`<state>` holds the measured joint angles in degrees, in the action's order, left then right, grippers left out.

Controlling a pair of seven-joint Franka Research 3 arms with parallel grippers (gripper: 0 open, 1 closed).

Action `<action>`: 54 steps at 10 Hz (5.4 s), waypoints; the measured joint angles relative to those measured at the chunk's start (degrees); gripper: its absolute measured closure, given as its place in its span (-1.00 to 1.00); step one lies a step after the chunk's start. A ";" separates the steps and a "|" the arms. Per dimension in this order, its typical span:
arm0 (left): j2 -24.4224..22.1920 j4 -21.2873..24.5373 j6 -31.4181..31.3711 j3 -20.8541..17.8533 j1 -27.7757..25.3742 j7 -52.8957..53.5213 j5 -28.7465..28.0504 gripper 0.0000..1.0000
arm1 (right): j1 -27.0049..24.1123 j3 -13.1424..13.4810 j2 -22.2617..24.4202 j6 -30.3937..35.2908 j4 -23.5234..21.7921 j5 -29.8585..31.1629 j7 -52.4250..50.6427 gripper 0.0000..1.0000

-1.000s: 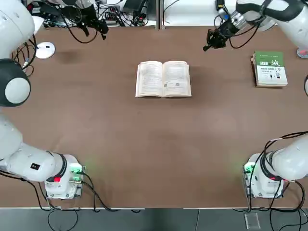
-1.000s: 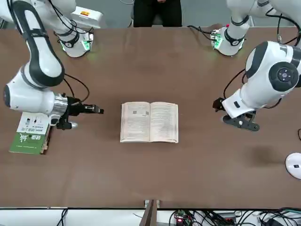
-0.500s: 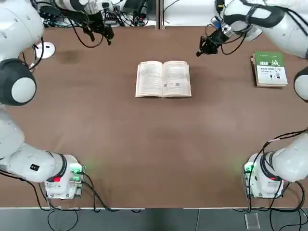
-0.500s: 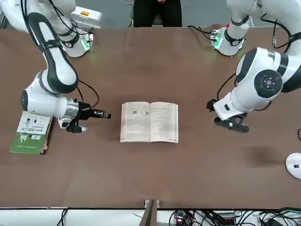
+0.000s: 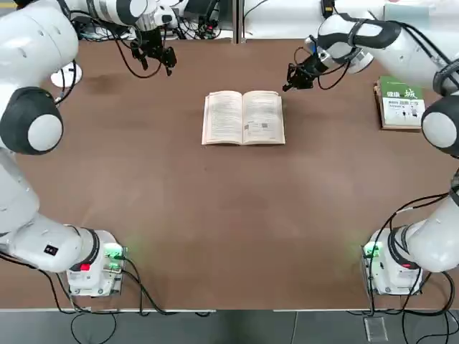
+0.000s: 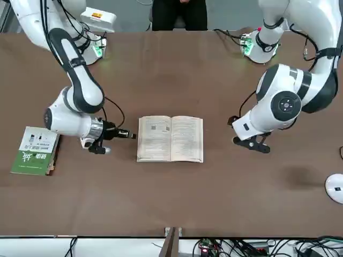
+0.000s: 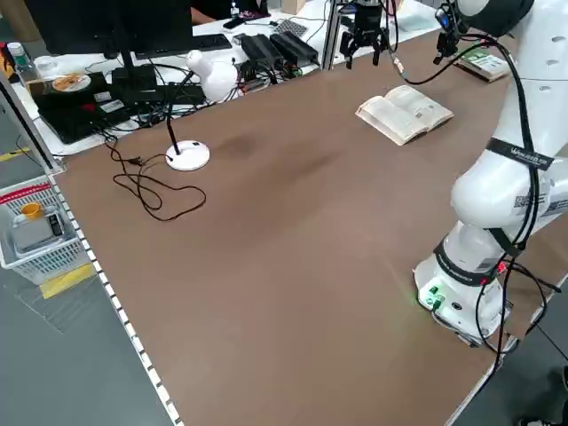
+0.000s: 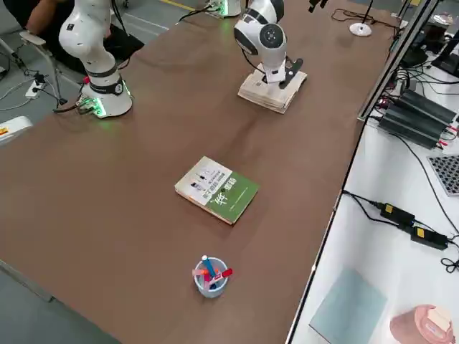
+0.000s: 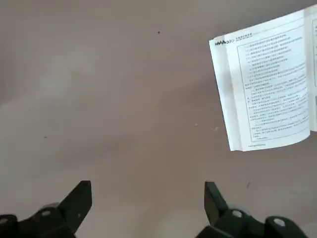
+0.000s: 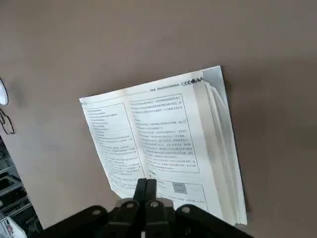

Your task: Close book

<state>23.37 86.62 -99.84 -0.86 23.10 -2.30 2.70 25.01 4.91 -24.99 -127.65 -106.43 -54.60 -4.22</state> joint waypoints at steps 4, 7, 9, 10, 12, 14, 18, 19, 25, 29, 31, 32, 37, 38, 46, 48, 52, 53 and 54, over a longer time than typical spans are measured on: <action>1.17 -0.08 -1.31 0.02 0.17 -0.01 0.00 -1.00 | 0.79 0.00 -2.96 -3.81 -0.02 -1.17 -2.11 0.98; 2.20 -0.10 -2.84 0.08 0.72 -0.01 0.00 -1.00 | 1.87 -0.01 -4.74 -6.50 -0.02 -1.27 -2.69 0.98; 2.79 -0.12 -3.19 0.15 1.27 -0.01 0.00 -1.00 | 2.48 -0.01 -5.84 -7.66 -0.04 -1.29 -2.86 0.98; 3.07 -0.14 -3.28 0.19 1.41 -0.02 0.00 -1.00 | 2.73 -0.01 -6.42 -8.48 -0.06 -1.29 -2.92 0.98; 3.66 -0.15 -4.01 0.23 1.44 -0.02 0.00 -1.00 | 3.30 -0.02 -7.71 -10.07 -0.08 -1.30 -3.12 0.98; 4.02 -0.18 -4.39 0.49 1.44 -0.02 0.00 -1.00 | 3.76 -0.02 -8.49 -10.50 -0.11 -1.30 -3.20 0.98; 4.08 -0.23 -4.44 1.09 1.48 -0.02 0.00 -1.00 | 3.97 -0.02 -8.63 -10.51 -0.93 -1.31 -3.79 0.98; 4.08 -0.23 -4.44 1.16 1.48 -0.02 0.00 -1.00 | 4.01 -0.02 -8.63 -10.51 -1.01 -1.32 -3.90 0.98; 5.46 -0.24 -4.52 1.41 1.48 -0.02 0.00 -1.00 | 5.26 -0.10 -8.63 -10.53 -1.09 -4.82 -4.25 0.98; 6.17 -0.26 -5.33 1.66 1.49 -0.02 0.00 -1.00 | 5.73 -0.08 -8.66 -10.92 -1.23 -4.92 -4.93 0.98; 6.41 -0.27 -5.82 1.81 1.48 -0.02 0.00 -1.00 | 5.73 -0.07 -8.91 -11.59 -1.47 -4.92 -5.38 0.98; 6.55 -0.27 -6.09 1.95 1.48 -0.02 0.00 -1.00 | 5.75 -0.08 -9.09 -11.82 -1.48 -4.92 -5.47 0.98; 7.19 -0.28 -6.93 2.23 1.49 -0.02 0.00 -1.00 | 6.16 -0.09 -10.02 -13.06 -1.49 -4.93 -5.70 0.98; 7.34 -0.28 -6.98 2.24 1.49 -0.02 0.00 -1.00 | 6.24 -0.09 -10.35 -13.42 -1.50 -4.94 -5.97 0.98; 8.57 -0.51 -9.02 3.61 1.49 0.04 0.00 -1.00 | 6.36 -0.13 -11.48 -15.23 -1.50 -5.01 -6.67 0.98; 8.83 -1.31 -9.12 4.13 1.50 0.28 0.00 -1.00 | 6.72 -0.15 -11.63 -16.00 -1.51 -5.01 -6.69 0.98; 10.45 -4.57 -9.24 5.37 1.50 2.67 0.00 -1.00 | 6.80 -0.12 -11.63 -16.14 -1.52 -5.04 -6.99 0.98; 11.12 -5.81 -9.36 5.76 1.53 3.70 0.00 -1.00 | 6.80 -0.10 -11.63 -16.14 -1.52 -5.17 -7.30 0.98; 11.74 -7.04 -9.57 6.05 1.54 4.93 0.00 -1.00 | 6.80 -0.07 -11.63 -16.14 -1.54 -5.47 -7.55 0.98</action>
<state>35.11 79.58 -109.41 5.19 24.64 2.63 2.70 31.80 4.84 -36.62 -143.78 -107.96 -60.07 -11.78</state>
